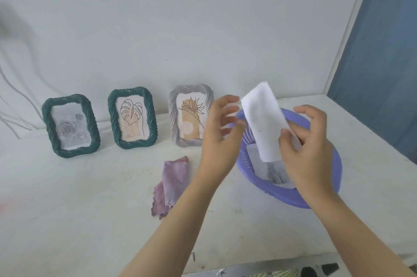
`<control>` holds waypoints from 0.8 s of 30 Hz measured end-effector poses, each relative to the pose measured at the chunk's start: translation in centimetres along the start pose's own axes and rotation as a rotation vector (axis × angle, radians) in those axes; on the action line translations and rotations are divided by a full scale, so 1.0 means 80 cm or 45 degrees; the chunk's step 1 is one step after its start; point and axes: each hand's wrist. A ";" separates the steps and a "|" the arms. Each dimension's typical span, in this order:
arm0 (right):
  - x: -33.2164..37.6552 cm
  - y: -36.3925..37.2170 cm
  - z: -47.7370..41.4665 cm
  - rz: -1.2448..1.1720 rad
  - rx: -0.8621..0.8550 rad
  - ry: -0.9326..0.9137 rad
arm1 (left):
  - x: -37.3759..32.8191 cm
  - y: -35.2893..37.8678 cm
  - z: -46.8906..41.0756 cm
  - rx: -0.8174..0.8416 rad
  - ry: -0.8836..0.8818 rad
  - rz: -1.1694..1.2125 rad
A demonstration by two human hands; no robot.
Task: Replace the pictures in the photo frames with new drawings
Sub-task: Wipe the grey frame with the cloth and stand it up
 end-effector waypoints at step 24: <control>-0.067 -0.013 -0.050 -0.033 0.340 0.572 | 0.052 0.028 -0.049 0.220 -0.068 -0.575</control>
Point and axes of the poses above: each hand's wrist, its own z-axis away from the middle knuckle, its own y-axis out of the palm, x = y × z, and after that the axes turned 5 degrees about -x, right-handed
